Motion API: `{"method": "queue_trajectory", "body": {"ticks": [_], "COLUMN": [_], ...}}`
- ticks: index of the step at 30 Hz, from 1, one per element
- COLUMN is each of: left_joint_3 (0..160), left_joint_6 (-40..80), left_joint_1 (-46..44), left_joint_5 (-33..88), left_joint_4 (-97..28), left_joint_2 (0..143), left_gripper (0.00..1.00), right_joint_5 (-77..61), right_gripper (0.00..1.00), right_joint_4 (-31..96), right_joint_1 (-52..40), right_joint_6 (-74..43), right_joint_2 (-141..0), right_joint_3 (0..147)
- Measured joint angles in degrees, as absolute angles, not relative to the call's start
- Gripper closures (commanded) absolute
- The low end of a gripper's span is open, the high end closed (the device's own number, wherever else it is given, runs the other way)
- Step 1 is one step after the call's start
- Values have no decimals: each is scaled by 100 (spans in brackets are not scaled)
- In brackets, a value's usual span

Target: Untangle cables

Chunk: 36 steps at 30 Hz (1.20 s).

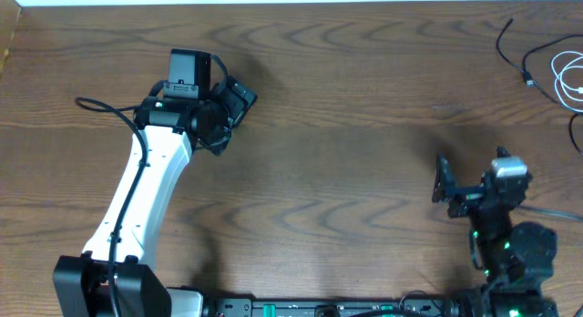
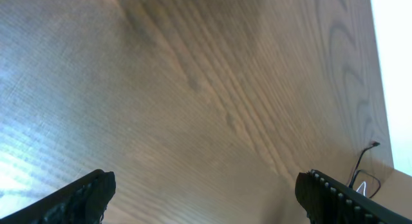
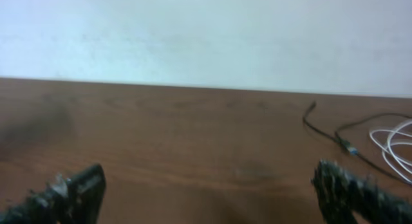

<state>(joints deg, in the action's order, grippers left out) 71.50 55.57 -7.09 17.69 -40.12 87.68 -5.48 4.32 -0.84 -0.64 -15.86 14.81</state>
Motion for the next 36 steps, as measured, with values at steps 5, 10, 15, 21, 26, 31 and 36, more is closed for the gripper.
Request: {"method": "queue_trajectory", "body": {"ticks": [5, 10, 15, 21, 26, 31, 36], "left_joint_3": [7150, 7150, 7150, 7150, 7150, 7150, 7150], "left_joint_6": [5566, 5568, 5568, 5568, 5568, 5568, 5564], "left_joint_1": [-709, -709, -709, -709, -707, -709, -707], "left_joint_5": [1769, 1769, 1769, 1769, 1769, 1767, 1579], "left_joint_4": [-4014, -4012, -4010, -4010, -4007, -4012, -4097], "left_joint_2": [8768, 8766, 8766, 8766, 8766, 8766, 8766], "left_gripper": [6, 6, 6, 6, 6, 6, 6], "right_joint_5": [-510, -508, -489, -486, -486, -486, -484], "right_gripper": [1, 1, 1, 1, 1, 1, 1], "right_joint_4": [110, 362, 384, 384, 384, 384, 384], "right_joint_1": [-84, -84, -84, -84, -84, -84, -84], "right_joint_6": [-176, -305, -346, -349, -349, -351, -351], "right_joint_2": [-685, -121, -84, -84, -84, -84, -84], "right_joint_3": [440, 54, 51, 51, 51, 51, 51]}}
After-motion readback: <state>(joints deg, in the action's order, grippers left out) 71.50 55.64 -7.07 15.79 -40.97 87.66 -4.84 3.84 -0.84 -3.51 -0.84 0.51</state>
